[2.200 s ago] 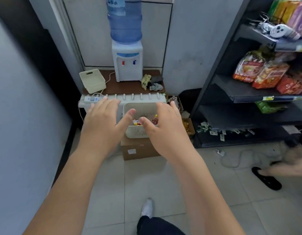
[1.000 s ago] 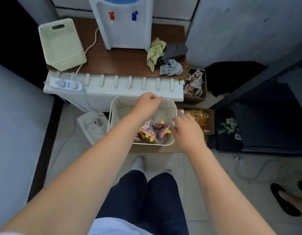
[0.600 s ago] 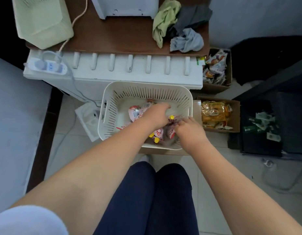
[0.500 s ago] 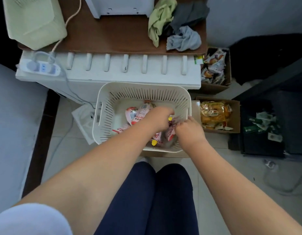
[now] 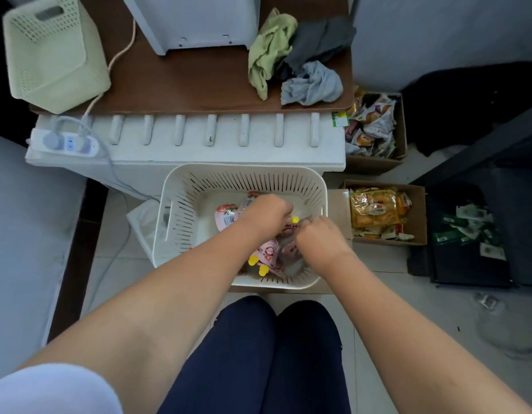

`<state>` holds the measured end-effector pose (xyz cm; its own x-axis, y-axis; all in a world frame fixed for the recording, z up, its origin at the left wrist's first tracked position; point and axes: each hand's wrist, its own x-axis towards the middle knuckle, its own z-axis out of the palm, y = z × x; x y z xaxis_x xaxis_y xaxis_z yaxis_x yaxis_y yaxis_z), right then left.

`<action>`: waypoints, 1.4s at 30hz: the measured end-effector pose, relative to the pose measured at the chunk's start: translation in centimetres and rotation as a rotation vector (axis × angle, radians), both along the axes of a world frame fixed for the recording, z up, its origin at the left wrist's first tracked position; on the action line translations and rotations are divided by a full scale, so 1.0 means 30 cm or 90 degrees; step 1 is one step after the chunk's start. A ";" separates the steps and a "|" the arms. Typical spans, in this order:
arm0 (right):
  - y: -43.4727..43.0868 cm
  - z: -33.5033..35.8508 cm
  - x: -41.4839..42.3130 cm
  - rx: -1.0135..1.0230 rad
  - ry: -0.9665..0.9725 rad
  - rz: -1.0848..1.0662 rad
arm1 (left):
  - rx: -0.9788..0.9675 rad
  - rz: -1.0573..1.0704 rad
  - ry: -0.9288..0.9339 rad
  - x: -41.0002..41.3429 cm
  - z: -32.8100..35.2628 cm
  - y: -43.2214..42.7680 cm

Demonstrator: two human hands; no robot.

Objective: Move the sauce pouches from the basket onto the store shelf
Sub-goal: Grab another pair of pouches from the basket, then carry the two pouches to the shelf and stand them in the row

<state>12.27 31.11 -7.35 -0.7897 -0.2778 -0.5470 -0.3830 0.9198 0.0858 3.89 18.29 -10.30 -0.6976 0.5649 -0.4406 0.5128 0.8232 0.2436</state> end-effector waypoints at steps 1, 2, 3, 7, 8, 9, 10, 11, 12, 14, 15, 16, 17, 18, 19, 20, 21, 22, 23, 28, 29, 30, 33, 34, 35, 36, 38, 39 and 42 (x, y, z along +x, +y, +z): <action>-0.001 0.018 -0.003 -0.008 0.012 -0.003 | 0.018 -0.007 -0.008 -0.002 0.013 0.007; -0.005 0.037 -0.008 -0.015 0.026 -0.009 | 0.029 -0.020 -0.027 -0.002 0.025 0.016; -0.007 0.052 -0.014 -0.019 0.034 -0.014 | 0.036 -0.037 -0.055 -0.002 0.040 0.029; -0.003 0.065 0.006 -0.006 0.031 0.001 | 0.001 -0.106 -0.193 0.013 0.061 0.075; 0.002 0.058 0.019 0.002 0.023 0.003 | -0.019 -0.114 -0.213 0.018 0.048 0.075; 0.009 0.045 0.031 0.008 0.022 0.011 | -0.036 -0.113 -0.219 0.022 0.028 0.068; 0.014 0.038 0.039 0.011 0.025 0.021 | -0.048 -0.111 -0.204 0.024 0.009 0.057; 0.016 0.031 0.045 0.012 0.032 0.028 | -0.053 -0.116 -0.170 0.022 -0.003 0.045; 0.019 0.030 0.051 0.013 0.033 0.031 | -0.054 -0.124 -0.129 0.019 -0.010 0.036; 0.027 0.029 0.067 -0.007 0.019 0.004 | -0.052 -0.124 -0.081 0.015 -0.006 0.032; 0.033 0.025 0.073 -0.034 0.018 -0.025 | -0.050 -0.116 -0.075 0.015 0.001 0.035; 0.040 0.027 0.076 -0.060 0.021 -0.059 | -0.055 -0.108 -0.073 0.014 0.013 0.035; 0.046 0.036 0.079 -0.087 0.025 -0.093 | -0.060 -0.106 -0.069 0.012 0.044 0.034; 0.050 0.062 0.085 -0.116 0.026 -0.129 | -0.059 -0.110 -0.062 0.006 0.081 0.026; 0.052 0.100 0.095 -0.145 0.017 -0.163 | -0.062 -0.120 -0.051 0.000 0.134 0.010; 0.052 0.152 0.108 -0.186 0.017 -0.205 | -0.059 -0.127 -0.042 -0.008 0.195 -0.011; 0.052 0.211 0.116 -0.241 0.029 -0.259 | -0.048 -0.126 -0.039 -0.019 0.269 -0.034; 0.052 0.284 0.119 -0.308 0.042 -0.322 | -0.032 -0.128 -0.036 -0.034 0.354 -0.055; 0.049 0.364 0.119 -0.367 0.047 -0.387 | -0.015 -0.135 -0.037 -0.048 0.445 -0.078; 0.038 0.767 0.102 -0.564 0.110 -0.621 | 0.090 -0.169 0.010 -0.086 0.915 -0.200; 0.033 0.846 0.092 -0.599 0.148 -0.663 | 0.116 -0.180 0.033 -0.096 1.002 -0.224; 0.026 0.923 0.083 -0.630 0.190 -0.693 | 0.154 -0.190 0.063 -0.106 1.082 -0.245; -0.002 1.138 0.070 -0.706 0.325 -0.724 | 0.289 -0.244 0.136 -0.144 1.314 -0.288; -0.010 1.210 0.069 -0.722 0.372 -0.720 | 0.329 -0.256 0.143 -0.158 1.387 -0.290; -0.016 1.277 0.068 -0.730 0.419 -0.709 | 0.360 -0.258 0.145 -0.174 1.456 -0.288; -0.020 1.341 0.066 -0.734 0.468 -0.696 | 0.385 -0.256 0.146 -0.192 1.519 -0.283; -0.025 1.456 0.069 -0.731 0.568 -0.680 | 0.429 -0.259 0.150 -0.221 1.633 -0.254; -0.026 1.508 0.074 -0.729 0.620 -0.677 | 0.447 -0.270 0.153 -0.232 1.683 -0.232; -0.013 1.621 0.114 -0.671 0.791 -0.657 | 0.494 -0.324 0.186 -0.232 1.815 -0.134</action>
<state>15.68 30.71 41.29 -0.5957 0.6871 0.4161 0.0895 0.5716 -0.8157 -3.07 14.28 44.15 -0.3123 0.8897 0.3332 0.8892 0.1502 0.4321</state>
